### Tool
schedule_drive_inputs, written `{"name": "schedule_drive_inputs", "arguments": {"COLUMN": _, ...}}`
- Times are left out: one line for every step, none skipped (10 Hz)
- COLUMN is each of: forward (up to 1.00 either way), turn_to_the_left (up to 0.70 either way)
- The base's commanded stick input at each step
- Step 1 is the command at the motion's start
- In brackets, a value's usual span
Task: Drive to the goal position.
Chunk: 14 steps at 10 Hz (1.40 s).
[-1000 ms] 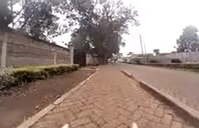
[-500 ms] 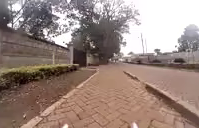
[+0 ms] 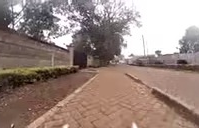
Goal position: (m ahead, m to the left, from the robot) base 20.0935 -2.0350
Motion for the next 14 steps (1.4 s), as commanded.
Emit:
{"name": "schedule_drive_inputs", "arguments": {"forward": 0.7, "turn_to_the_left": -0.17}}
{"name": "schedule_drive_inputs", "arguments": {"forward": 0.7, "turn_to_the_left": -0.25}}
{"name": "schedule_drive_inputs", "arguments": {"forward": 0.7, "turn_to_the_left": -0.34}}
{"name": "schedule_drive_inputs", "arguments": {"forward": 0.7, "turn_to_the_left": -0.35}}
{"name": "schedule_drive_inputs", "arguments": {"forward": 0.7, "turn_to_the_left": -0.35}}
{"name": "schedule_drive_inputs", "arguments": {"forward": 0.7, "turn_to_the_left": -0.35}}
{"name": "schedule_drive_inputs", "arguments": {"forward": 0.7, "turn_to_the_left": -0.35}}
{"name": "schedule_drive_inputs", "arguments": {"forward": 0.7, "turn_to_the_left": -0.25}}
{"name": "schedule_drive_inputs", "arguments": {"forward": 0.7, "turn_to_the_left": -0.08}}
{"name": "schedule_drive_inputs", "arguments": {"forward": 0.7, "turn_to_the_left": 0.0}}
{"name": "schedule_drive_inputs", "arguments": {"forward": 0.7, "turn_to_the_left": 0.0}}
{"name": "schedule_drive_inputs", "arguments": {"forward": 0.7, "turn_to_the_left": 0.0}}
{"name": "schedule_drive_inputs", "arguments": {"forward": 0.7, "turn_to_the_left": 0.0}}
{"name": "schedule_drive_inputs", "arguments": {"forward": 0.7, "turn_to_the_left": 0.0}}
